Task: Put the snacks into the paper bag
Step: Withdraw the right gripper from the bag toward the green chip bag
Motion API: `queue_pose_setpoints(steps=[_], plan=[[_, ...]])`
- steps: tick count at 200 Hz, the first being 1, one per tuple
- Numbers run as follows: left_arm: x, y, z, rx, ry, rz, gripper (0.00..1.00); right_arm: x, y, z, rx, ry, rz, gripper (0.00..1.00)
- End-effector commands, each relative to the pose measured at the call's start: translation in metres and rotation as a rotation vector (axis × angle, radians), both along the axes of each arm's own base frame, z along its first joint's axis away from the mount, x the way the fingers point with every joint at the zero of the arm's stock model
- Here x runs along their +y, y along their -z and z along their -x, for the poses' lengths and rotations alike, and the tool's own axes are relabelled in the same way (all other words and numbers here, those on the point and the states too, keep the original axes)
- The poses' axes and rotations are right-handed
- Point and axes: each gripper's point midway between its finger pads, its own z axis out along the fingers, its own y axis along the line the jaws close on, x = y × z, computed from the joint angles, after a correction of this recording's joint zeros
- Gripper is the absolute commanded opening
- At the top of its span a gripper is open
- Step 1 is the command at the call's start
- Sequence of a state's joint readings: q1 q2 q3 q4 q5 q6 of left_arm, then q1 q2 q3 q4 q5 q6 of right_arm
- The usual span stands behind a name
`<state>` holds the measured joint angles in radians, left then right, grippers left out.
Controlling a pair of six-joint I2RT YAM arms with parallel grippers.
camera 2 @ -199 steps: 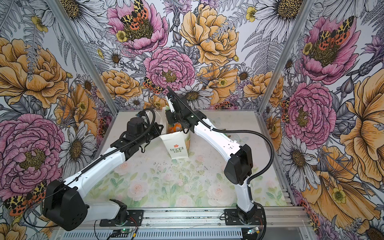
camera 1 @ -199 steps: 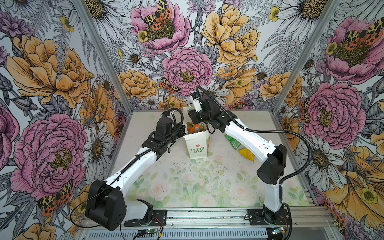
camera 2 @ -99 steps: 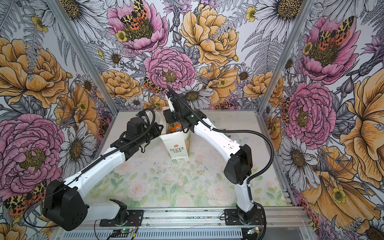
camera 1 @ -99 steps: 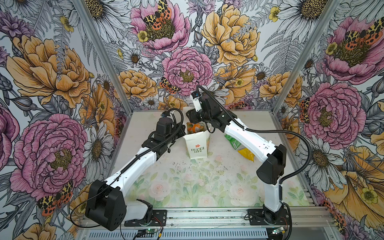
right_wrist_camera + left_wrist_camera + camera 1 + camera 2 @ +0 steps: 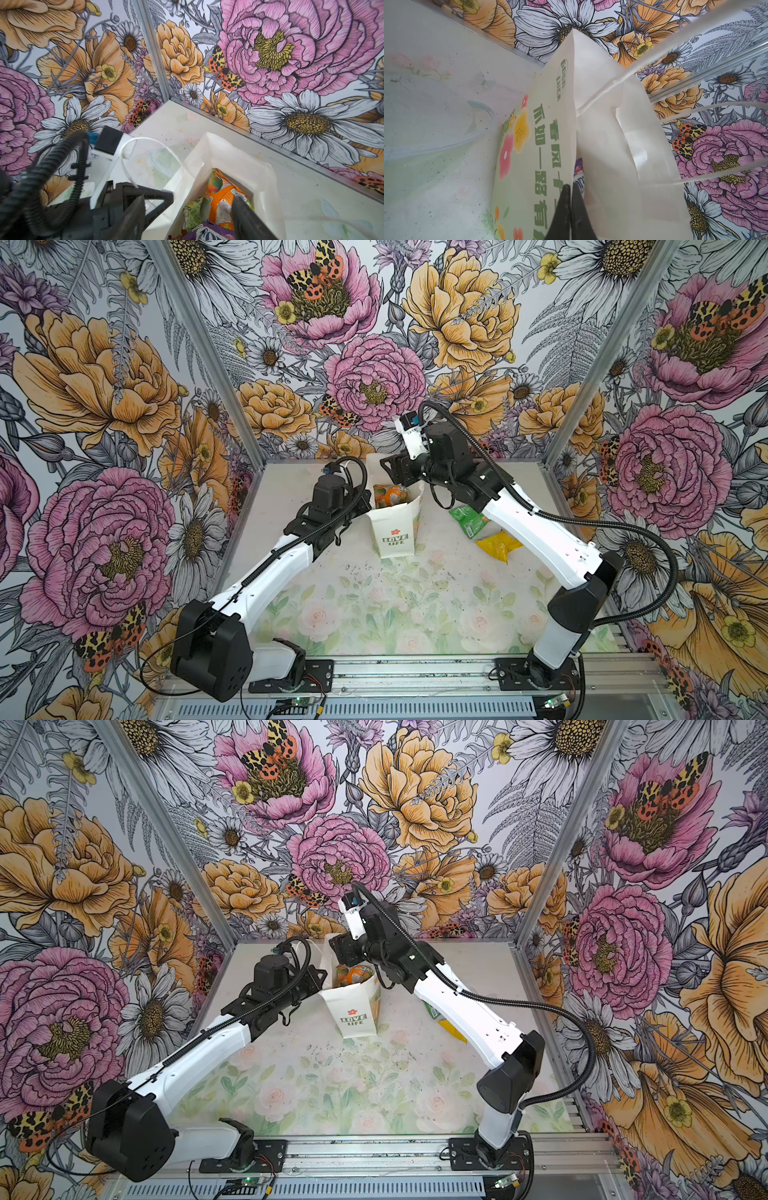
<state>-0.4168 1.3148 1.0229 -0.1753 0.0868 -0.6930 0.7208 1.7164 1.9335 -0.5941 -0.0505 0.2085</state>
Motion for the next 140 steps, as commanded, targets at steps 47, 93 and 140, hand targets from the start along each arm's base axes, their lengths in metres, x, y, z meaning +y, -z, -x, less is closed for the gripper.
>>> queue_pose_setpoints(steps=[47, 93, 140], plan=[[-0.005, -0.026, -0.001, -0.066, 0.003, 0.009, 0.0, -0.038, -0.047, 0.052, -0.073, -0.027, -0.071, 0.71], [-0.008, -0.026, -0.001, -0.066, 0.01, 0.006, 0.0, -0.075, -0.048, 0.068, -0.096, 0.065, -0.064, 0.74], [-0.009, -0.026, -0.001, -0.067, 0.012, 0.006, 0.0, -0.108, -0.031, 0.081, -0.068, 0.156, -0.063, 0.76]])
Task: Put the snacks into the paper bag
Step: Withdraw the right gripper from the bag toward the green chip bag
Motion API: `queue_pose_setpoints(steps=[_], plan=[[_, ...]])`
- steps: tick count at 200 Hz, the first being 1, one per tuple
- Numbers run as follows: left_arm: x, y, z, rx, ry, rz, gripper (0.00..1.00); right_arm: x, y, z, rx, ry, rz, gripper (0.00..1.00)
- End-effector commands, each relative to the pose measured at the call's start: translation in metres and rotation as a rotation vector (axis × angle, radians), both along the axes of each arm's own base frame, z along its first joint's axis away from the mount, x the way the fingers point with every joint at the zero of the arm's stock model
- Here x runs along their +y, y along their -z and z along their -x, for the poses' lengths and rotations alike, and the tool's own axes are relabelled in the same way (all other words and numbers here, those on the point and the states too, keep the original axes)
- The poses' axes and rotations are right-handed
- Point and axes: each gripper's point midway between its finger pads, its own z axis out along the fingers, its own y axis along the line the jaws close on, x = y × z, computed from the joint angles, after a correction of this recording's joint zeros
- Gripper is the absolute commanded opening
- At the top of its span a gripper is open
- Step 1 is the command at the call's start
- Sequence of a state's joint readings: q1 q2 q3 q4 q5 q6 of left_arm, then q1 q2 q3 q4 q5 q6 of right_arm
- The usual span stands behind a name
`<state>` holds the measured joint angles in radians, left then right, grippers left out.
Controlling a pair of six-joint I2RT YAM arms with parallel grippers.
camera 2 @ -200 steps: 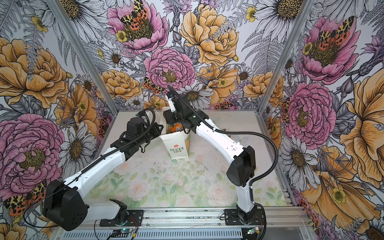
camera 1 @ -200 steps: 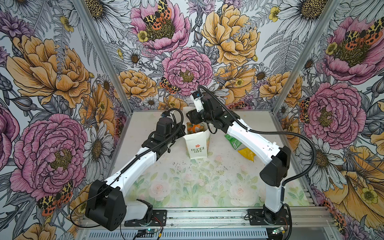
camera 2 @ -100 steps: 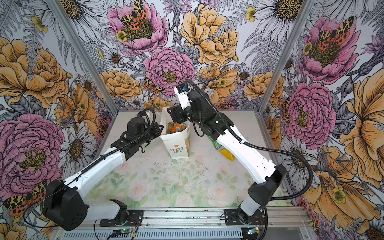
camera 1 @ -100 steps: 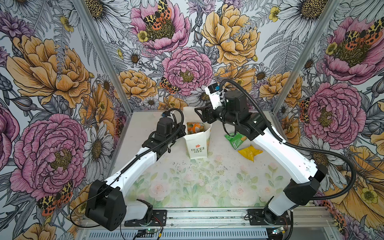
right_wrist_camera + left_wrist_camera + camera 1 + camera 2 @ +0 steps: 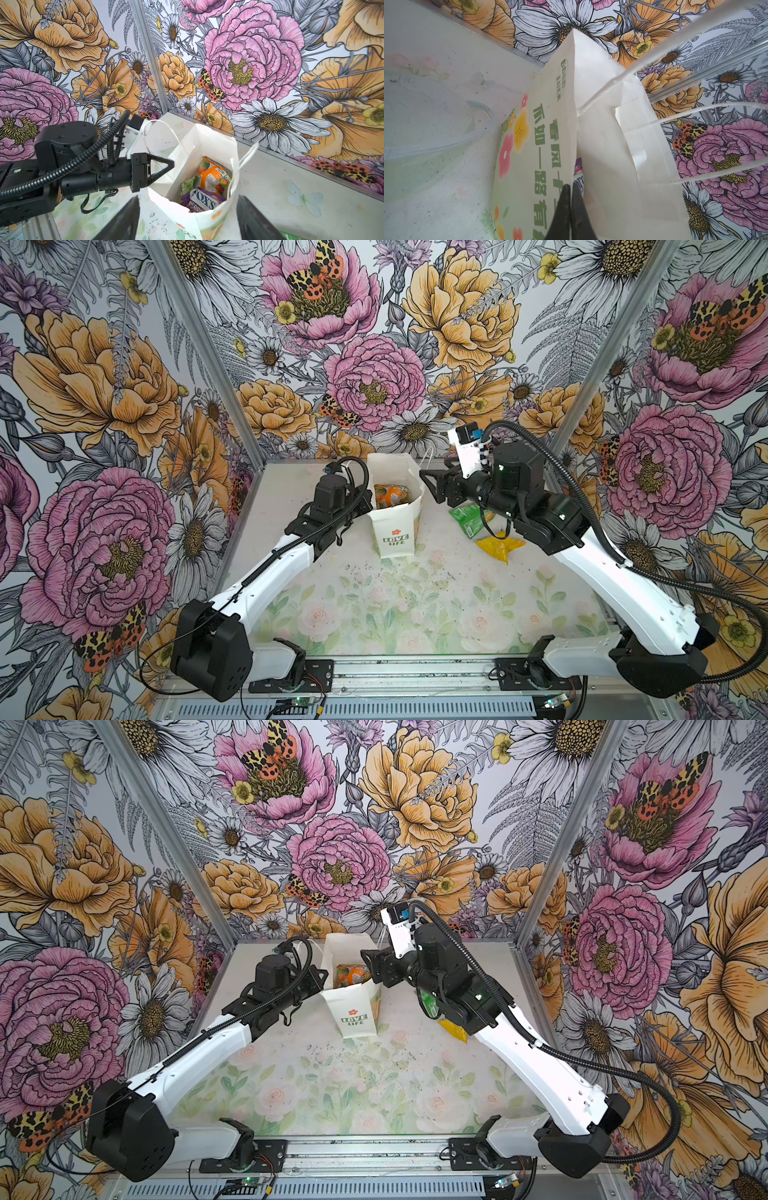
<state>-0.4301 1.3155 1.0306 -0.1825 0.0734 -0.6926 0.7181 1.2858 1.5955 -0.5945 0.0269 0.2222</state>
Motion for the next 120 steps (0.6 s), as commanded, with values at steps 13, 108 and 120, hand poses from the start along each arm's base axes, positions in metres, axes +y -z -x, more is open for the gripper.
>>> queue_pose_setpoints(steps=[13, 108, 120], plan=[[-0.005, -0.024, -0.002, -0.064, 0.01, 0.012, 0.0, -0.027, 0.01, 0.005, 0.032, 0.093, -0.014, 0.77], [-0.006, -0.024, -0.001, -0.064, 0.012, 0.01, 0.0, -0.071, 0.064, 0.013, 0.161, 0.261, 0.015, 0.83], [-0.006, -0.025, -0.001, -0.066, 0.014, 0.011, 0.0, -0.074, 0.07, 0.012, 0.174, 0.278, 0.017, 0.83]])
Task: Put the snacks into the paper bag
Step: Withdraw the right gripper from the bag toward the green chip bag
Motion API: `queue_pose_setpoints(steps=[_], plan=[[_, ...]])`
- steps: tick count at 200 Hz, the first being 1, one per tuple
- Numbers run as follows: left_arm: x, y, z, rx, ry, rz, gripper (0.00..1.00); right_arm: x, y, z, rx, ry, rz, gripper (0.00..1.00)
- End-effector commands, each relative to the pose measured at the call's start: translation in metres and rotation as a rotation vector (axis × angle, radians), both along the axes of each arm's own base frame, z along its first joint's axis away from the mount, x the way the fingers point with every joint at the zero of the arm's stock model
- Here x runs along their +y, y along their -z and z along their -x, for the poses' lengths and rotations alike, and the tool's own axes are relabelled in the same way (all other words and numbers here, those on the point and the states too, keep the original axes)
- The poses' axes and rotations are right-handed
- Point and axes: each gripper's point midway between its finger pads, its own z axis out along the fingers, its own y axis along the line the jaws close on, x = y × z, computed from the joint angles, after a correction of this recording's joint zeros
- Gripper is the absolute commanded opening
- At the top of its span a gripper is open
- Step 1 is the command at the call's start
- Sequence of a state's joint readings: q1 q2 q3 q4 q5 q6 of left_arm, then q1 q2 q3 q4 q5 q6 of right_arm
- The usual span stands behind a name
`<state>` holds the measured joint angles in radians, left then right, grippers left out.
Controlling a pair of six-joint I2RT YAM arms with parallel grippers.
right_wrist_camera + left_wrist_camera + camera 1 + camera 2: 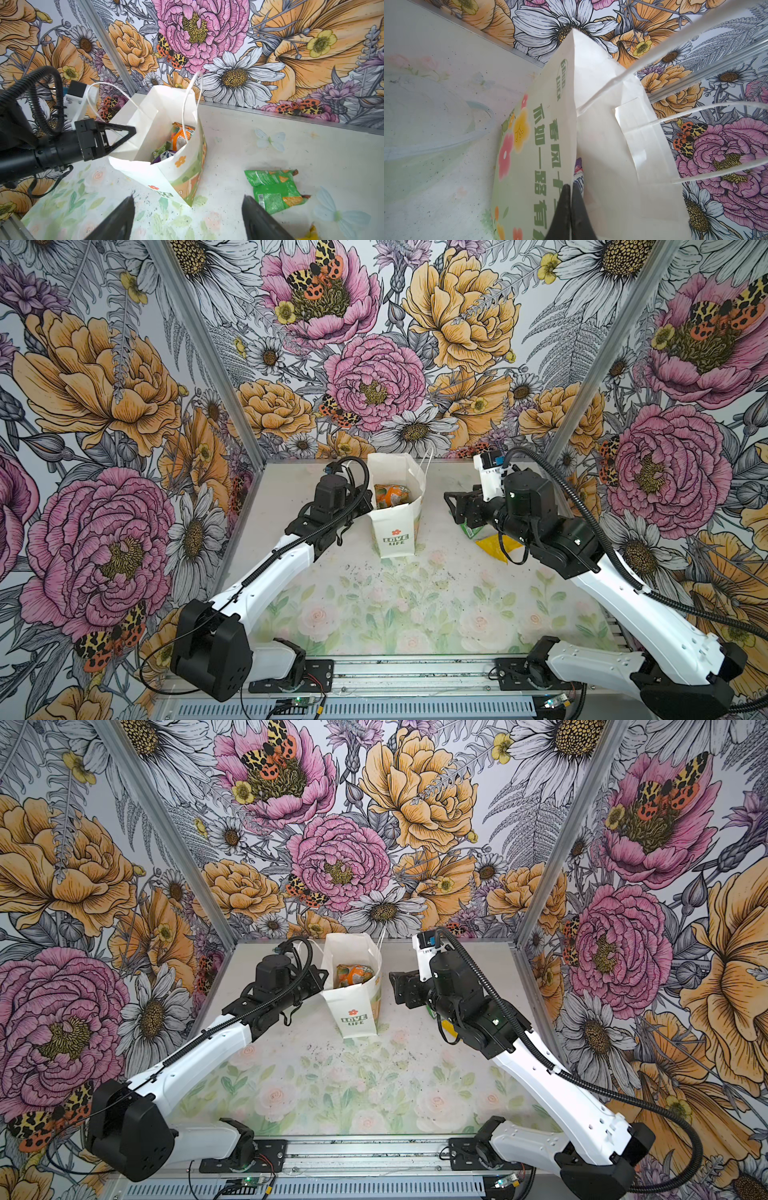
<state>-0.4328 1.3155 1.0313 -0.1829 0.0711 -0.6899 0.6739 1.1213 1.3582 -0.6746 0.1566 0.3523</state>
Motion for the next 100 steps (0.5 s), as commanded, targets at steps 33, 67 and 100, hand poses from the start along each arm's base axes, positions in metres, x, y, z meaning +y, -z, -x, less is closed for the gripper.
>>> queue_pose_setpoints(steps=[33, 67, 100], plan=[[-0.005, -0.026, -0.001, -0.065, 0.011, 0.013, 0.0, -0.021, 0.018, -0.003, 0.048, 0.111, -0.013, 0.85], [-0.004, -0.026, -0.001, -0.065, 0.006, 0.01, 0.0, -0.03, 0.031, -0.009, 0.085, 0.168, -0.026, 0.88], [-0.003, -0.027, -0.001, -0.067, 0.005, 0.009, 0.0, -0.043, 0.042, -0.017, 0.124, 0.235, -0.051, 0.89]])
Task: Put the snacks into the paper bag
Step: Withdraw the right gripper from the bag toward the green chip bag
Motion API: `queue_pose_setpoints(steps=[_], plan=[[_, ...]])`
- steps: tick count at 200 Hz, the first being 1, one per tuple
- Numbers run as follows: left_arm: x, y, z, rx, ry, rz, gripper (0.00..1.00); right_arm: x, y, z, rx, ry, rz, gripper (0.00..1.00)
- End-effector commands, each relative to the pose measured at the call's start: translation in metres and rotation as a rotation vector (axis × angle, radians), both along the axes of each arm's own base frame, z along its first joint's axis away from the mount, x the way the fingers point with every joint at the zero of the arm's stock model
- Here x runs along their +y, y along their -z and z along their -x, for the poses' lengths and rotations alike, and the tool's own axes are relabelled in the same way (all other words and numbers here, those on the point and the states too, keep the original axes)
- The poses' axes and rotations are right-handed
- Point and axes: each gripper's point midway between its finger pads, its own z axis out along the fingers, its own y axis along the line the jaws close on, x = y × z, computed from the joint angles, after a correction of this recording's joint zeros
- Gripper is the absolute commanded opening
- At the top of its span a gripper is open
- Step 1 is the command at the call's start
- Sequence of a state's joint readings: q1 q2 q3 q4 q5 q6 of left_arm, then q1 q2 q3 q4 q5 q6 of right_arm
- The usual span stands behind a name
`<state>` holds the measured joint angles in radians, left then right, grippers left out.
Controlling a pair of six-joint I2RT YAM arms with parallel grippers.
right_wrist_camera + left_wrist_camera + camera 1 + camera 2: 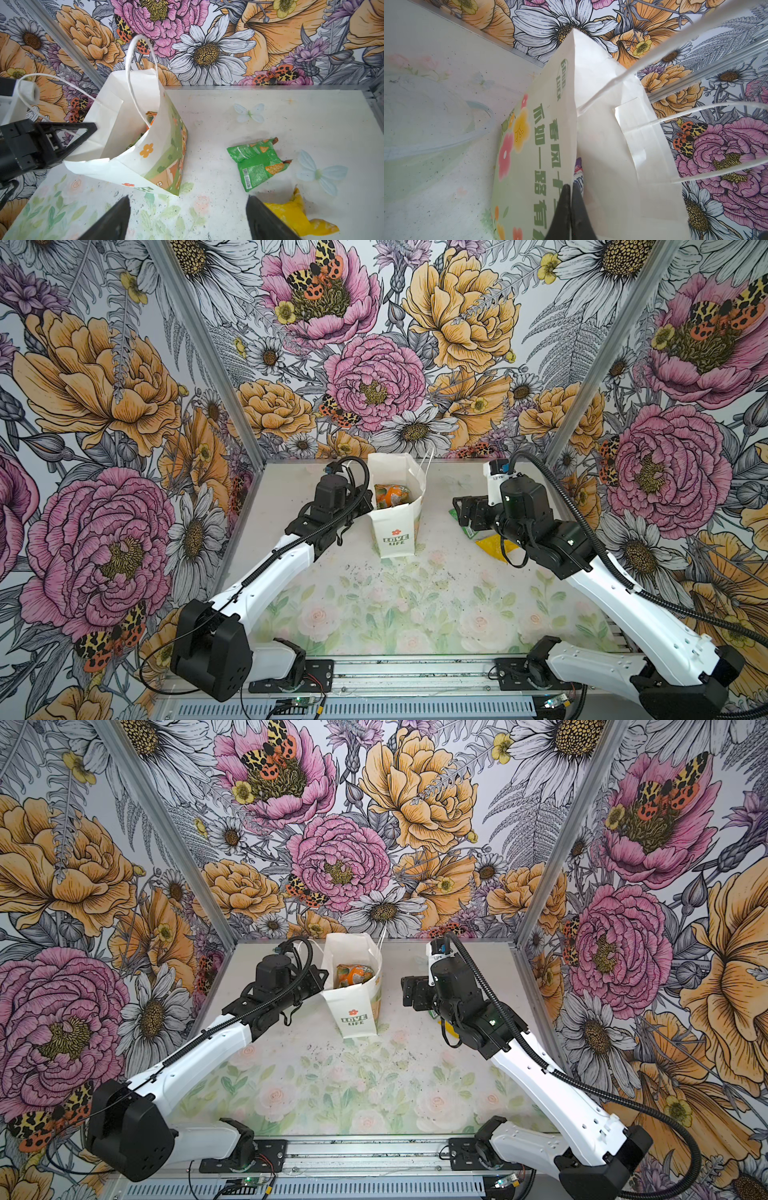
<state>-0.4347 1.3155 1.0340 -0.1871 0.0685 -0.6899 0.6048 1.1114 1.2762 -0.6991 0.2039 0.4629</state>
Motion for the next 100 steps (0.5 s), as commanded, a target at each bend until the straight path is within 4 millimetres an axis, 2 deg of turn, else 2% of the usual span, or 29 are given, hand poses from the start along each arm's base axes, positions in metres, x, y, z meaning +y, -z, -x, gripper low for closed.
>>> queue_pose_setpoints(steps=[1, 18, 35, 100], plan=[[-0.003, -0.027, -0.001, -0.068, 0.006, 0.01, 0.0, -0.013, 0.005, -0.006, 0.019, 0.077, -0.036, 0.89], [-0.003, -0.026, -0.001, -0.067, 0.006, 0.01, 0.0, -0.019, 0.012, -0.01, 0.041, 0.113, -0.052, 0.9], [-0.003, -0.026, -0.001, -0.068, 0.006, 0.009, 0.0, -0.026, 0.017, -0.013, 0.054, 0.15, -0.056, 1.0], [-0.003, -0.024, -0.002, -0.063, 0.006, 0.008, 0.0, -0.047, 0.032, -0.027, 0.09, 0.241, -0.055, 1.0]])
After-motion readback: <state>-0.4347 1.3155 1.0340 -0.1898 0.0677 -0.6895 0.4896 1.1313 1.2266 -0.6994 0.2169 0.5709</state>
